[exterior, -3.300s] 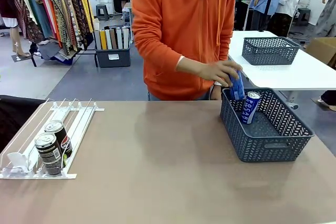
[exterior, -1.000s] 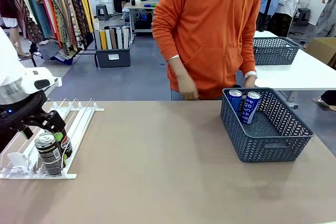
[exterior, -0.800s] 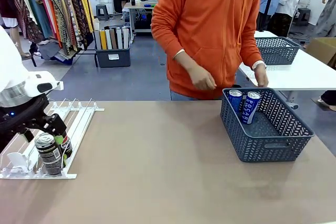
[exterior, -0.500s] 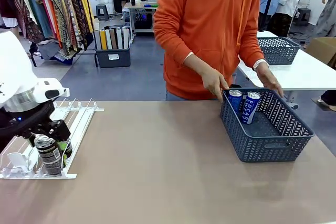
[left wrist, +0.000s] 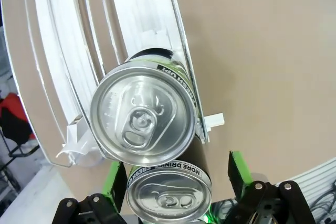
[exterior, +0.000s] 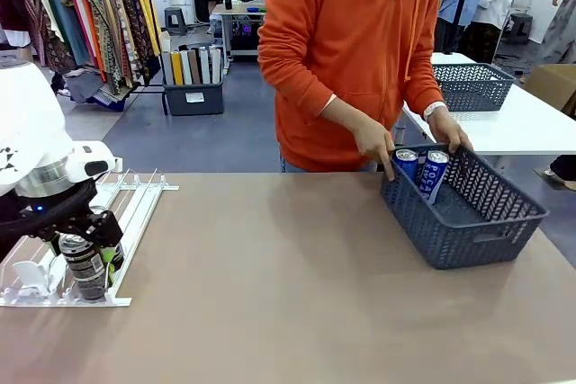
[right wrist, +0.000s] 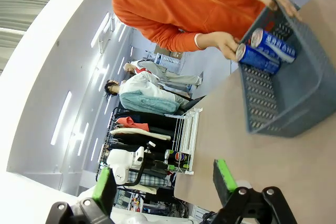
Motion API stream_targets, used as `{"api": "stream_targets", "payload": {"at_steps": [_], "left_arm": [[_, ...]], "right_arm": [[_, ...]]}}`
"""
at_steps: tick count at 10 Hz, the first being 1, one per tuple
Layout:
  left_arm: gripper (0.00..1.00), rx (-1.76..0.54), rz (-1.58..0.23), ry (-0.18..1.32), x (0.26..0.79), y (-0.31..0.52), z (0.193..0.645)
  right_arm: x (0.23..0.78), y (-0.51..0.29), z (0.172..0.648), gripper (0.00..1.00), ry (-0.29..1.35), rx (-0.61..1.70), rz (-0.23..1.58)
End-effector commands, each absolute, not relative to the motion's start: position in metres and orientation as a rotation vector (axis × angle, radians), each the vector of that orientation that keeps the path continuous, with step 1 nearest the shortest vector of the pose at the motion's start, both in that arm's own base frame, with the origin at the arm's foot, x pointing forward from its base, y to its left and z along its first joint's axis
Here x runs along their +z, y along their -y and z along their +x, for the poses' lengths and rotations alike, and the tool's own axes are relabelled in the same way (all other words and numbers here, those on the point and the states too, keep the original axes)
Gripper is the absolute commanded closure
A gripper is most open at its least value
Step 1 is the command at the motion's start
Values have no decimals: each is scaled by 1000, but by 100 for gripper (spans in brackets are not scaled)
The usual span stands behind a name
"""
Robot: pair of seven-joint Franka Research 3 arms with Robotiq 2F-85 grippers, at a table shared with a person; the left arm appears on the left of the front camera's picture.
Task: Retrieve and store the cans from the dispenser.
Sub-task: Pick up one can from the Automatic Can Dispenser and place it in the middle of the table.
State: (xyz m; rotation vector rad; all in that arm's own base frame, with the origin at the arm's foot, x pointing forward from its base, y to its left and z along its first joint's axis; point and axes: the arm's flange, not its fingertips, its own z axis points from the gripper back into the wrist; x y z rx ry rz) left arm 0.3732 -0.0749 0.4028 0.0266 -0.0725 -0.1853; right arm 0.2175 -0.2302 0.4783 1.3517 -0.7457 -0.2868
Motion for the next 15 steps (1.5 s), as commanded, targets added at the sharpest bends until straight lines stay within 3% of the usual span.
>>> {"api": "stream_targets", "payload": {"at_steps": [1, 2, 3, 8, 10, 15], "left_arm": [[0, -152, 46, 90, 397, 72, 367], [59, -158, 54, 91, 397, 72, 368], [100, -159, 48, 100, 397, 72, 367], [100, -146, 62, 114, 401, 66, 368], [100, -131, 44, 159, 428, 60, 363], [100, -218, -46, 404, 636, 49, 295]], "right_arm": [[481, 230, 220, 0, 777, -277, 1367], [481, 230, 220, 0, 777, -277, 1367], [481, 230, 220, 0, 777, -277, 1367], [481, 230, 220, 0, 777, -277, 1367], [481, 230, 220, 0, 777, -277, 1367], [481, 230, 220, 0, 777, -277, 1367]]}}
